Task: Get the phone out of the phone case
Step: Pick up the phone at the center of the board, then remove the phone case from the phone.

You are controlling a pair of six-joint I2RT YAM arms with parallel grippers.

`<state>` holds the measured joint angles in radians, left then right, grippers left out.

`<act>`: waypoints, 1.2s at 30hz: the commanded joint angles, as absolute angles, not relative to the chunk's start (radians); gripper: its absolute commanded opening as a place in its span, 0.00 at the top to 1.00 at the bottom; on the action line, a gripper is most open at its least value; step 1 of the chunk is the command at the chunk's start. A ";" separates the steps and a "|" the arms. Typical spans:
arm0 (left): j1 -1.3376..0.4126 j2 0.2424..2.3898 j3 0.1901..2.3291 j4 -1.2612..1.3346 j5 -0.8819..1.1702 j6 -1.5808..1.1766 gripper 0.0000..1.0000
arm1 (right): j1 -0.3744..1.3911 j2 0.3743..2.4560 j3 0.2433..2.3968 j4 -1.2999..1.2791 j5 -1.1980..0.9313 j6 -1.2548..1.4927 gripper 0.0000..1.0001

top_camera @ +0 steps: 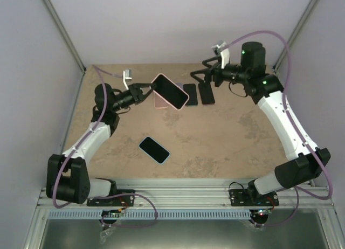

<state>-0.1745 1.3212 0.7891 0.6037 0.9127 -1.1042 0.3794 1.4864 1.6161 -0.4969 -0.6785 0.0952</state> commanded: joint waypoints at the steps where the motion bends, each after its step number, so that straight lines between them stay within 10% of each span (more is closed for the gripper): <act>1: -0.165 1.259 0.910 0.647 0.881 -1.088 1.00 | 0.333 1.481 1.663 -0.422 -0.829 0.216 0.02; 14: -0.160 1.195 0.991 0.746 0.727 -1.223 1.00 | 0.314 1.452 1.421 0.088 -1.028 0.938 0.11; 36: -0.117 1.121 0.815 0.953 0.572 -1.455 1.00 | 0.546 1.587 1.522 0.122 -0.933 0.932 0.44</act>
<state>-0.1104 1.1553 0.8127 0.8169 0.5739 -1.4158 0.5274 1.5692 1.4990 0.1234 -0.9348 0.9344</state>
